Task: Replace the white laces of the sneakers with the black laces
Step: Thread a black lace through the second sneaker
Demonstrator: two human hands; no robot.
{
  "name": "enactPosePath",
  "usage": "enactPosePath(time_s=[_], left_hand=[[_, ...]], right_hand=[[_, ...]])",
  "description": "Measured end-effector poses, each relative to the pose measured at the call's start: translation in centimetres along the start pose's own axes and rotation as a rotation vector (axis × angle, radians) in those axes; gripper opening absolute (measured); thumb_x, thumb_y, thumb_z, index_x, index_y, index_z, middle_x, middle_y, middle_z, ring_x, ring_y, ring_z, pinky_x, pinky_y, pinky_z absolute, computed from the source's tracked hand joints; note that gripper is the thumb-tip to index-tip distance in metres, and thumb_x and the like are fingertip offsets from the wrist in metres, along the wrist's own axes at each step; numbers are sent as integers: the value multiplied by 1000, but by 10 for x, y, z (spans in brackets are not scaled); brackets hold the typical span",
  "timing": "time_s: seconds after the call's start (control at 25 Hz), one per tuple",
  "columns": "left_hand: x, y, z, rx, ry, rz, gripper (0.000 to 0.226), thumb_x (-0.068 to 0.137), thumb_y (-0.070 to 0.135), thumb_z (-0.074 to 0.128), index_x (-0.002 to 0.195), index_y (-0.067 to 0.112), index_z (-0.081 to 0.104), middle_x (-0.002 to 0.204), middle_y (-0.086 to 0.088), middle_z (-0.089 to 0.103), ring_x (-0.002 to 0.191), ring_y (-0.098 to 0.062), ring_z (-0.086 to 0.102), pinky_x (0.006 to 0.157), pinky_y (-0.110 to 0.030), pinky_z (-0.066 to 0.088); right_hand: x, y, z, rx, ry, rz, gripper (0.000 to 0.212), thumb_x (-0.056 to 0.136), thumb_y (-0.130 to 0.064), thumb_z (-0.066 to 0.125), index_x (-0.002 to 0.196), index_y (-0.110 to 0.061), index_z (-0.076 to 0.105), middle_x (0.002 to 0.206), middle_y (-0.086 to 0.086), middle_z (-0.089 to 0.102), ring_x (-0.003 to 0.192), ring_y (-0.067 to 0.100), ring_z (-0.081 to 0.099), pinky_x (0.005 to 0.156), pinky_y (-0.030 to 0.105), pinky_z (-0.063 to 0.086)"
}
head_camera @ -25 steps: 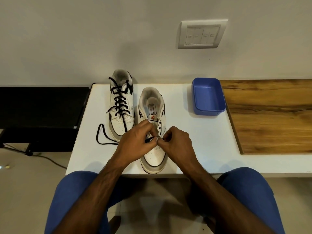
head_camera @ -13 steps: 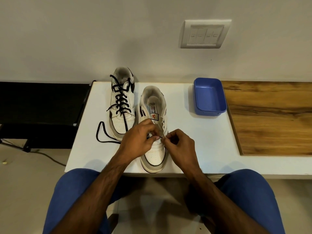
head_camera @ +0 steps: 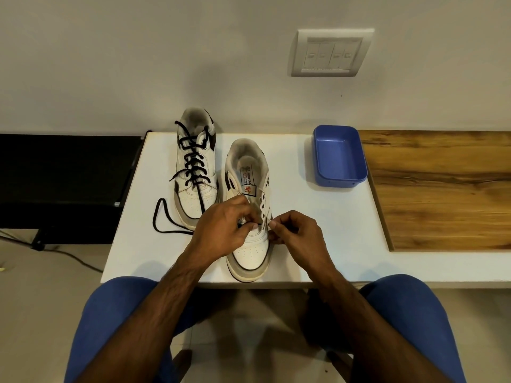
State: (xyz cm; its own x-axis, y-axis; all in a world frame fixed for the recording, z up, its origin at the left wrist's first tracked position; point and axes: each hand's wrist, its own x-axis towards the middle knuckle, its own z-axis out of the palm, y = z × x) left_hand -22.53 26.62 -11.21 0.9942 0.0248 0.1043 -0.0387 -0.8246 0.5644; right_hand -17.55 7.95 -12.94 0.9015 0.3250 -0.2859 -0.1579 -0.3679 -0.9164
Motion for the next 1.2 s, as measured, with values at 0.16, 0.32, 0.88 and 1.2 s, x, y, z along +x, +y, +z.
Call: enactPosePath(time_s=[0.16, 0.32, 0.88, 1.2], left_hand=[[1, 1, -2, 88, -1, 73, 9, 83, 22, 78, 84, 28, 71, 89, 18, 59, 73, -8, 60, 58, -10, 28], [1, 0, 1, 27, -9, 34, 11, 84, 19, 77, 84, 26, 70, 90, 13, 63, 77, -9, 61, 60, -16, 36], [7, -3, 16, -135, -37, -136, 20, 81, 13, 79, 80, 30, 68, 85, 19, 63, 87, -4, 61, 87, -46, 50], [9, -6, 17, -223, -72, -167, 18, 81, 8, 79, 80, 25, 71, 87, 16, 67, 90, -7, 63, 86, -38, 51]], right_hand=[[1, 0, 0, -6, -10, 17, 5, 97, -24, 66, 93, -20, 68, 84, -6, 74, 77, 9, 73, 78, 26, 61], [2, -1, 0, -18, -10, 18, 5, 98, -21, 63, 97, -17, 66, 89, -1, 73, 78, 11, 72, 70, 16, 57], [0, -1, 3, -85, 26, -16, 4, 99, -22, 63, 97, -19, 63, 89, -3, 70, 82, 13, 71, 83, 33, 61], [-6, -11, 3, -211, 0, -81, 8, 97, -28, 65, 100, -23, 59, 86, -15, 61, 79, 4, 63, 67, 6, 44]])
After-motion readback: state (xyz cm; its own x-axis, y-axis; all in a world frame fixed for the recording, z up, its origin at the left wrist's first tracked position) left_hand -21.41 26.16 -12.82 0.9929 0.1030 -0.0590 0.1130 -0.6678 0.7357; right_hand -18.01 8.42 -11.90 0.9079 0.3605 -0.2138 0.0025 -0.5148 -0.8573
